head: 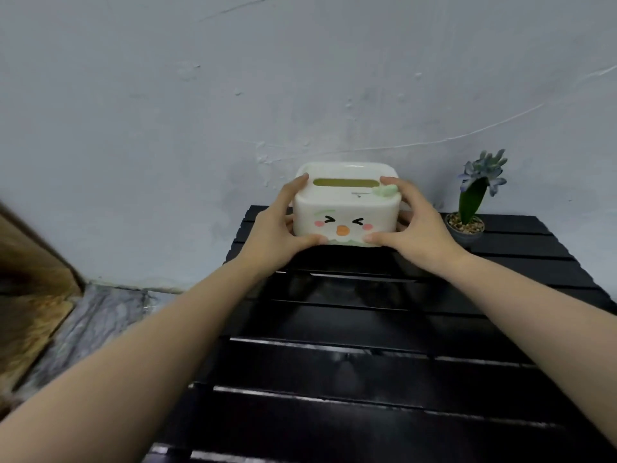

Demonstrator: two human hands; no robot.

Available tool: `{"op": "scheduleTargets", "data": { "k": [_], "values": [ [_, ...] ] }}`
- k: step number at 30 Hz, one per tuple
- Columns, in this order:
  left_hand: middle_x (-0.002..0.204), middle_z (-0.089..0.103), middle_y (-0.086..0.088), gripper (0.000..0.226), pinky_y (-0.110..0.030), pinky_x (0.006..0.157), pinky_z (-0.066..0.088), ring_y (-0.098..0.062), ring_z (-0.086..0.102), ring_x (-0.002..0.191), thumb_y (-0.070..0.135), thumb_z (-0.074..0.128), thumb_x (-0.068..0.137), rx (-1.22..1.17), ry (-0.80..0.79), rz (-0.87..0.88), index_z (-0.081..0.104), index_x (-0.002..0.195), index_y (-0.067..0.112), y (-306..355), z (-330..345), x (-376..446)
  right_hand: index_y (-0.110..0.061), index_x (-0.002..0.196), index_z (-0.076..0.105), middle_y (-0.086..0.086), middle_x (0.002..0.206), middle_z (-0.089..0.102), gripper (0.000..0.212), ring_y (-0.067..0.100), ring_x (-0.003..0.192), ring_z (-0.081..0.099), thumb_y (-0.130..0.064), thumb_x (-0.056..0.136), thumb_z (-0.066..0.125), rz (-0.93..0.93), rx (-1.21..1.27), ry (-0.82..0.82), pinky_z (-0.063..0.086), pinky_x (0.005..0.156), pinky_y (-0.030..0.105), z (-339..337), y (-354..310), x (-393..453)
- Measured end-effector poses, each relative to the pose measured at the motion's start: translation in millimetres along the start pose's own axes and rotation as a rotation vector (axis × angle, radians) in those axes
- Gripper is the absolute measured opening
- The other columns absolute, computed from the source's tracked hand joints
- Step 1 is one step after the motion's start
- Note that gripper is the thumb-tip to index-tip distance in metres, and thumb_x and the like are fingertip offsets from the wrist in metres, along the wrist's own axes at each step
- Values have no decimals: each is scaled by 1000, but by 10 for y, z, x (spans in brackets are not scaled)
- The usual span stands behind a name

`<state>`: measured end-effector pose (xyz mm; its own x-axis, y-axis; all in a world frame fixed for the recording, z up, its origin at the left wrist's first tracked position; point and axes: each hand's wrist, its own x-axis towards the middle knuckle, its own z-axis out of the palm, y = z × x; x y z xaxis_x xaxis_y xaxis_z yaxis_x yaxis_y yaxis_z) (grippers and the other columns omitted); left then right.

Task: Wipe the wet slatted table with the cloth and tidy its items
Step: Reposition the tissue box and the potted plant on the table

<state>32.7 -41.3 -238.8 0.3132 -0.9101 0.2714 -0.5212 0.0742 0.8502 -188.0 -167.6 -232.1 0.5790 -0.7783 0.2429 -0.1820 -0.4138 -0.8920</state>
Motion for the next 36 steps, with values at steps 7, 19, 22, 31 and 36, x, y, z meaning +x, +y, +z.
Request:
{"op": "scheduleTargets", "data": {
  "k": [7,19,22,31,36],
  "values": [
    [128,61,8,94,-12,74,56,4,69,96,19,89,71,-1,25,53,36,145,43,530,-220,-602,-46,129,47,-16,132,54,86,10,114,61,-13,62,91,-58,-28,-1,56,91,31,-132,-640,-573],
    [118,61,25,93,-9,78,54,9,67,98,19,89,71,40,-4,-21,37,142,48,768,-256,-2017,-43,133,47,-8,135,53,87,12,119,58,-17,62,91,4,38,-38,55,94,35,100,-836,-1984],
    [120,60,28,94,-8,78,53,8,67,101,16,89,71,36,-12,-54,37,142,50,676,-223,-2212,-44,133,46,-13,133,53,88,9,119,57,-22,61,90,27,17,-51,54,95,34,187,-771,-2140],
    [126,56,33,95,1,80,46,15,60,109,20,87,74,50,-37,-95,32,145,52,576,-193,-2375,-50,137,39,-9,139,48,88,14,128,48,-36,64,86,49,-65,-77,47,103,44,269,-671,-2237],
    [156,33,21,105,-42,116,38,-15,35,147,48,84,73,176,-69,0,16,153,46,704,-270,-2347,-57,145,19,-16,151,32,111,10,135,40,-55,58,88,51,-133,-167,40,108,43,152,-720,-2245]
  ]
}}
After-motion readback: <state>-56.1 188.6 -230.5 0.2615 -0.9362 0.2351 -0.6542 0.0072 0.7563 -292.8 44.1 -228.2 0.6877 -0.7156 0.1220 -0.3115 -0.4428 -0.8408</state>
